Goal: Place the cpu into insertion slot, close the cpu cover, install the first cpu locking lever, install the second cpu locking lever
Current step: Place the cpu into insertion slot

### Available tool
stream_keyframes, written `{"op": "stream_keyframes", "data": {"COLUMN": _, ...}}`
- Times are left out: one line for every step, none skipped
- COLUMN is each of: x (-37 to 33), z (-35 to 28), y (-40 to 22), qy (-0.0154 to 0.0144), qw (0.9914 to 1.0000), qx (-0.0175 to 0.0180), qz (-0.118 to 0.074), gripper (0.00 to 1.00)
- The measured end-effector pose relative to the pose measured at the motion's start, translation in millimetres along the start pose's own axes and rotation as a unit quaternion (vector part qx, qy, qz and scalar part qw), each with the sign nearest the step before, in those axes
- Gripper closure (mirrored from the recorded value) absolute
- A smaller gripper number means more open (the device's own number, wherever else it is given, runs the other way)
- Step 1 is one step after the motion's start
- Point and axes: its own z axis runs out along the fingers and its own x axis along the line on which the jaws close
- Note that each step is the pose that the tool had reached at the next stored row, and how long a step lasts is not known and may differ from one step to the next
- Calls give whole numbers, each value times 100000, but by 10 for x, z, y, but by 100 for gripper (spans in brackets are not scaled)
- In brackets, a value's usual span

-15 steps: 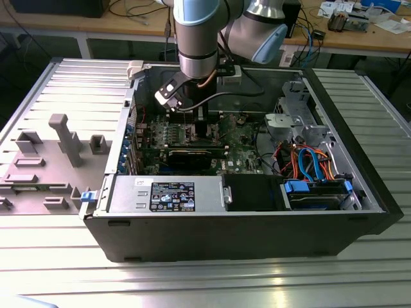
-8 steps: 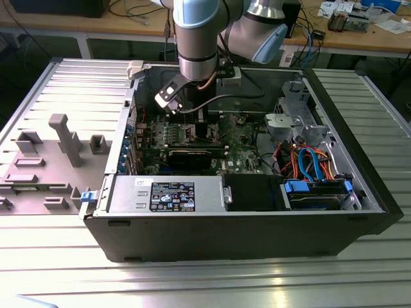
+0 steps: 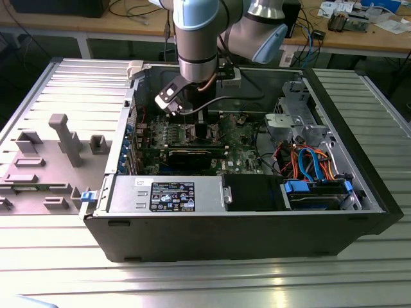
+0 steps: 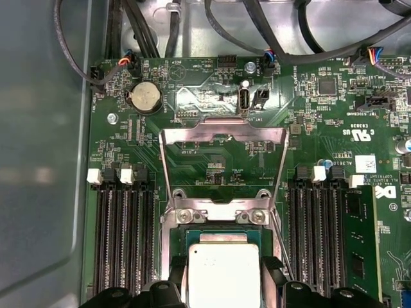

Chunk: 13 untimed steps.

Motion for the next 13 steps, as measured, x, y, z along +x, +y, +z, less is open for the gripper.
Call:
{"op": "stream_keyframes", "data": {"x": 0, "z": 6, "y": -1, "qy": -4, "qw": 100000, "qx": 2, "qz": -3, "gripper": 46}}
{"op": "stream_keyframes", "data": {"x": -1, "z": 9, "y": -1, "qy": -4, "qw": 100000, "qx": 4, "qz": 0, "gripper": 46}}
{"op": "stream_keyframes", "data": {"x": -1, "z": 10, "y": -1, "qy": -10, "qw": 100000, "qx": 9, "qz": 0, "gripper": 46}}
{"op": "stream_keyframes", "data": {"x": 0, "z": 11, "y": -1, "qy": -7, "qw": 100000, "qx": 7, "qz": -1, "gripper": 46}}
{"op": "stream_keyframes", "data": {"x": 0, "z": 12, "y": -1, "qy": 2, "qw": 100000, "qx": 2, "qz": 3, "gripper": 46}}
{"op": "stream_keyframes", "data": {"x": 0, "z": 12, "y": -1, "qy": 1, "qw": 100000, "qx": 4, "qz": -1, "gripper": 46}}
{"op": "stream_keyframes", "data": {"x": 0, "z": 12, "y": -1, "qy": -1, "qw": 100000, "qx": 3, "qz": 0, "gripper": 46}}
{"op": "stream_keyframes", "data": {"x": 0, "z": 12, "y": -1, "qy": 0, "qw": 100000, "qx": 1, "qz": 0, "gripper": 46}}
{"op": "stream_keyframes", "data": {"x": 0, "z": 13, "y": -1, "qy": 0, "qw": 100000, "qx": 4, "qz": -1, "gripper": 46}}
{"op": "stream_keyframes", "data": {"x": 0, "z": 13, "y": -1, "qy": -1, "qw": 100000, "qx": 4, "qz": 1, "gripper": 46}}
{"op": "stream_keyframes", "data": {"x": 0, "z": 13, "y": -1, "qy": -1, "qw": 100000, "qx": 3, "qz": 2, "gripper": 46}}
{"op": "stream_keyframes", "data": {"x": 0, "z": 13, "y": -1, "qy": -1, "qw": 100000, "qx": 3, "qz": 0, "gripper": 45}}
{"op": "stream_keyframes", "data": {"x": 0, "z": 14, "y": -1, "qy": 5, "qw": 100000, "qx": 1, "qz": 3, "gripper": 39}}
